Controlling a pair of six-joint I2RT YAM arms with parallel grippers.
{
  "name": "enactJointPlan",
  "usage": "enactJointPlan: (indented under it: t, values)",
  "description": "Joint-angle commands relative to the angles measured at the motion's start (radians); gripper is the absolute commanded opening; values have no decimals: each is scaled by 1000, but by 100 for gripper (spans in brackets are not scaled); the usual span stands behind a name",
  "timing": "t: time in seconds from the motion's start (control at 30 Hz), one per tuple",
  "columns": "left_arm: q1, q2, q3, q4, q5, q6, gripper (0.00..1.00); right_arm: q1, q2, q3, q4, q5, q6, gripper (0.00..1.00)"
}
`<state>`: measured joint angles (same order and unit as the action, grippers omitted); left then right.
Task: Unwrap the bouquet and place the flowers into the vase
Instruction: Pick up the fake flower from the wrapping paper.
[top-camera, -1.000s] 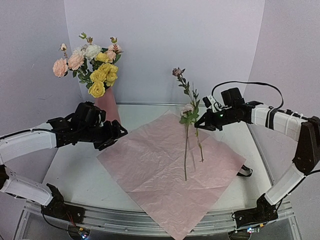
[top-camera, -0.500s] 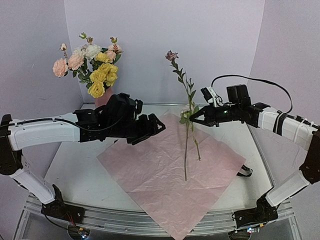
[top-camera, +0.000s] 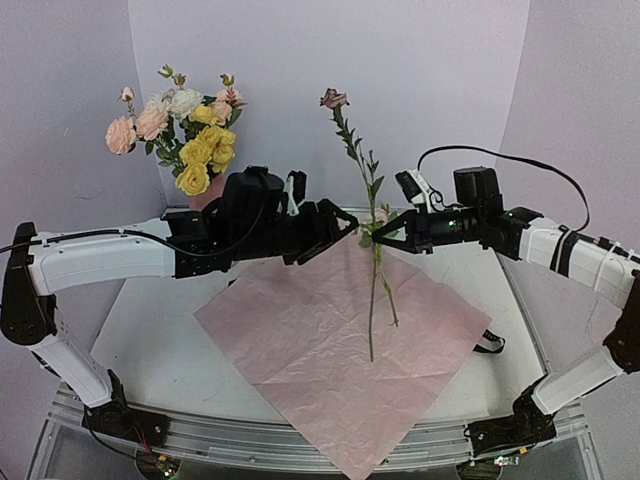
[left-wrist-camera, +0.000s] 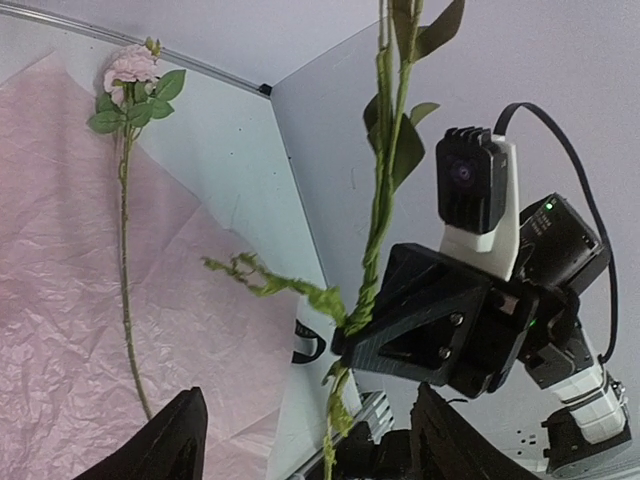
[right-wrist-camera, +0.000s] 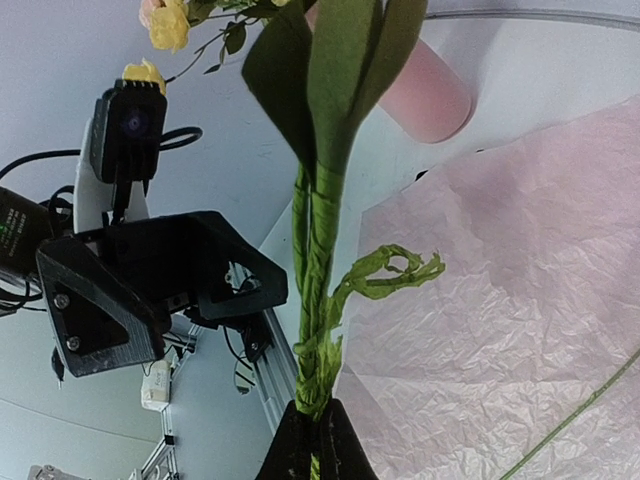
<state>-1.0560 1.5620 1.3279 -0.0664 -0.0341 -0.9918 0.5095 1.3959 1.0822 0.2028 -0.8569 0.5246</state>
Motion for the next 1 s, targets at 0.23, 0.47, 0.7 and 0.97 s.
enactJointPlan:
  t: [0.23,0.47,0.7,0.97]
  values:
    - [-7,82,128,127,21,14,62,83,-79,-47,34,-31,3,4]
    - [-7,114,153,139,16,6,40,92,-101,-69,37,-29,1,3]
    - [-7,141,179,145,19,-12,28,92,-112,-88,35,-47,-7,2]
    - [-7,142,187,145,23,-8,0,92,-122,-74,-1,-52,-12,26]
